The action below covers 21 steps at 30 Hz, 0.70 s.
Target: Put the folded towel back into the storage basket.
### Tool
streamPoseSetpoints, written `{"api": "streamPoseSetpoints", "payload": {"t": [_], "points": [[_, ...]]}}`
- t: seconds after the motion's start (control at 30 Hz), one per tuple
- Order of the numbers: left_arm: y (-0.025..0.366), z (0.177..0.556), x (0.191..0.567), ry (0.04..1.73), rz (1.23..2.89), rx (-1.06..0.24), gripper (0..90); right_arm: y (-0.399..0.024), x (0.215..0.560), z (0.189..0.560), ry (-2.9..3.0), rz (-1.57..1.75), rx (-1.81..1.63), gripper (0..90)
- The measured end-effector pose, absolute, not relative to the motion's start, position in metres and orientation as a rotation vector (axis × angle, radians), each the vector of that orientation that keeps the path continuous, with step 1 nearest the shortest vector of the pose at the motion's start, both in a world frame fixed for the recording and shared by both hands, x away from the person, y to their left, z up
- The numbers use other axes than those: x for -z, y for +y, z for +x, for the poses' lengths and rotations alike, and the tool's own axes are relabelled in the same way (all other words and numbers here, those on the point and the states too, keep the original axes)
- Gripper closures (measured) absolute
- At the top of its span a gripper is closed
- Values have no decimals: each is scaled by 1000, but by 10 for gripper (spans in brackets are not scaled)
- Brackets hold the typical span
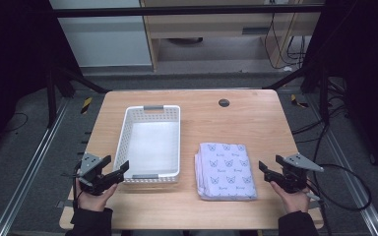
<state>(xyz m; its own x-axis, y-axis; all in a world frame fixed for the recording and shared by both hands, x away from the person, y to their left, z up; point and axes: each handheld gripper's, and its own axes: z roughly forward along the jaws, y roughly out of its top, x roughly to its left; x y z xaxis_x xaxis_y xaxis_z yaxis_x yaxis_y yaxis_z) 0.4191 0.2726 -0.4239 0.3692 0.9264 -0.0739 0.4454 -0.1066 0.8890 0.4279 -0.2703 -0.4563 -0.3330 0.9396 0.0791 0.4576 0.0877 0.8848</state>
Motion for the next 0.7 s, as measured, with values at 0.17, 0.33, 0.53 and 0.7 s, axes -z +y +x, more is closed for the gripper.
{"api": "streamPoseSetpoints", "payload": {"t": [0.17,0.33,0.53,0.7], "points": [[264,418,422,1205,1722,-660,274,-267,453,429,1851,1353,-1216,302],[258,419,421,1192,1734,-663,277,-264,446,432,1850,1327,-1237,302],[246,421,417,1162,1754,-669,278,-261,441,436,1857,1317,-1253,302],[235,424,414,1130,1772,-671,280,-257,432,441,1857,1298,-1263,303]]}}
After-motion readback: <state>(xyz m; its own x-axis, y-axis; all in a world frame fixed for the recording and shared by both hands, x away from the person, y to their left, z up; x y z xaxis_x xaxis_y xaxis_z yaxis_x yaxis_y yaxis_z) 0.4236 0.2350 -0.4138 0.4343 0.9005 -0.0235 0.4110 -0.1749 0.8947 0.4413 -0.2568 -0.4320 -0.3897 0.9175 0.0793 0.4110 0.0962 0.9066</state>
